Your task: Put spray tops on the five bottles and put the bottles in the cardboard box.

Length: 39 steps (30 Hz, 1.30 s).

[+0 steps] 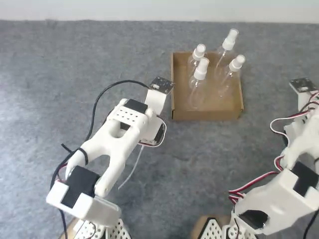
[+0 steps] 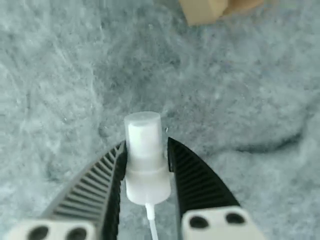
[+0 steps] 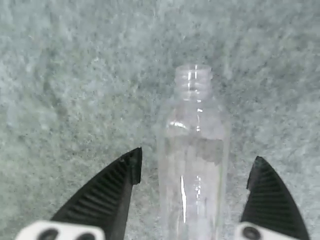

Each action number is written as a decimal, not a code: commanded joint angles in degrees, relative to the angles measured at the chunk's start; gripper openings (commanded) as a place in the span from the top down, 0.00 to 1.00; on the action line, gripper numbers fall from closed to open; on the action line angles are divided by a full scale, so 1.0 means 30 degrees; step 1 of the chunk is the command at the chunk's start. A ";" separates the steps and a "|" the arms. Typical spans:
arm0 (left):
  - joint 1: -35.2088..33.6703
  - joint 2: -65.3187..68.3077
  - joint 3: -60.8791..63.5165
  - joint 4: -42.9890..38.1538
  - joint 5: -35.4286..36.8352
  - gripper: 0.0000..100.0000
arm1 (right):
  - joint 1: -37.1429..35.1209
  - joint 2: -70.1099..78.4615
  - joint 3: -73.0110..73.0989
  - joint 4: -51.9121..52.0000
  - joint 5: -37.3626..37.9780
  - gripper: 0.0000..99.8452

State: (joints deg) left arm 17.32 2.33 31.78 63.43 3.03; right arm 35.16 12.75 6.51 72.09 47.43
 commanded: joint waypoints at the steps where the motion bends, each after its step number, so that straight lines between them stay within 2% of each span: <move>1: 0.0059 -0.1524 0.0103 -0.0967 -0.0147 0.99 | -0.0337 0.0220 -0.1143 0.0132 -0.0234 0.70; 5: 0.0059 -0.1524 0.0161 -0.0996 -0.0147 0.99 | -0.0630 0.1626 -0.1143 -0.0718 0.0645 0.70; 26: 0.0059 -0.1348 0.0190 -0.1055 -0.0147 0.99 | -0.0864 0.3736 -0.2696 -0.1421 0.0615 0.71; 31: 0.0059 -0.1348 0.0190 -0.1055 -0.0147 0.99 | -0.0777 0.3941 -0.2696 -0.2505 -0.0088 0.71; 39: 0.0059 -0.1348 0.0190 -0.1055 -0.0147 0.99 | -0.0806 0.3941 -0.2930 -0.2564 -0.0234 0.91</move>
State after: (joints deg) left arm 17.32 1.98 32.48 61.76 3.12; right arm 33.58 25.85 1.23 65.14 47.52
